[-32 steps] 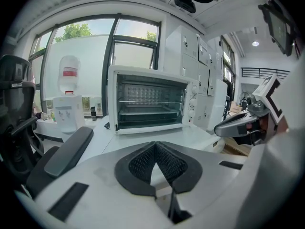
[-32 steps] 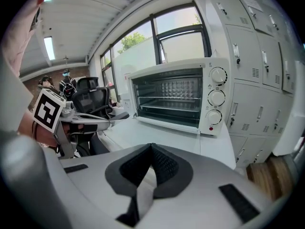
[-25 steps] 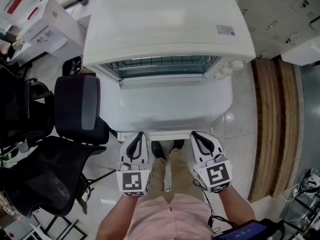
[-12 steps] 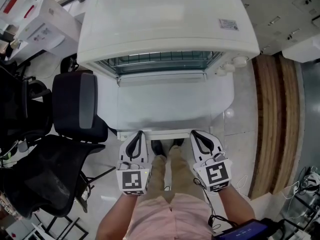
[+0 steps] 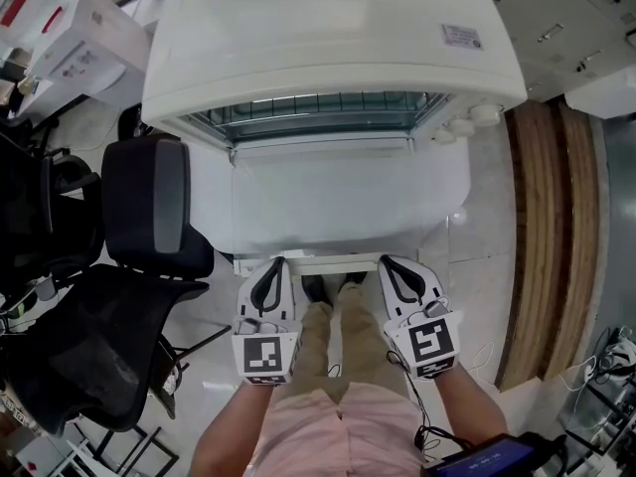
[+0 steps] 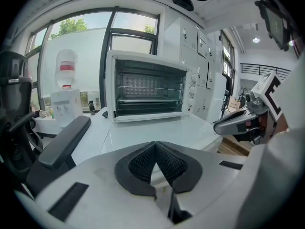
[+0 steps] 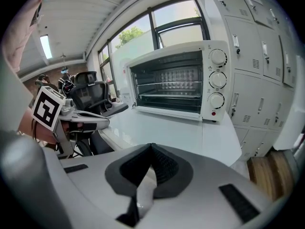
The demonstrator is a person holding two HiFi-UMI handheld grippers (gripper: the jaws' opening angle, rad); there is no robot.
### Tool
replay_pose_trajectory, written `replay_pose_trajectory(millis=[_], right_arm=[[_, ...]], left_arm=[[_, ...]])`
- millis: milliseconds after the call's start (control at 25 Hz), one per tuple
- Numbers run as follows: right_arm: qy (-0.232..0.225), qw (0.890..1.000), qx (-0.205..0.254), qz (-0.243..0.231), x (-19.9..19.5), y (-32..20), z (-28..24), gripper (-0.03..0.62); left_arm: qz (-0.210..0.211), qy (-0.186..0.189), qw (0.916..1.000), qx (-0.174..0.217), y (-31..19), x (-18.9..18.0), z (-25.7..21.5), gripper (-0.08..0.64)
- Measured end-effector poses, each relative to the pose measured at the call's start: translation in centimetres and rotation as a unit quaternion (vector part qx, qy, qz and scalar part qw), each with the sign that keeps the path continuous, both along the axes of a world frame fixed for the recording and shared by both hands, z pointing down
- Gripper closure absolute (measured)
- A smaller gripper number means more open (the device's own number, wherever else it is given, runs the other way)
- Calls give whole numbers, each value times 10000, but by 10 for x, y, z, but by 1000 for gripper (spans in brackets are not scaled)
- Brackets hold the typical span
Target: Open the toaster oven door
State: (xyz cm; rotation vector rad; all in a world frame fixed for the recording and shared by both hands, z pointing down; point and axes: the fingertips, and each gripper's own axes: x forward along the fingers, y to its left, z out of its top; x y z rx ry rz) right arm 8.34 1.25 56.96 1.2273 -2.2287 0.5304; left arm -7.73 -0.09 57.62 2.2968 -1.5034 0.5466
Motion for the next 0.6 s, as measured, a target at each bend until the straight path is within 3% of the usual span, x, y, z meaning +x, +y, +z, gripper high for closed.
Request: replay_pose_trajectory(millis=[600], right_arm=[[1,9999,-160,31,1,2,25,591]], left_arm=[[154,2,9998,-128,2,3,23,548]])
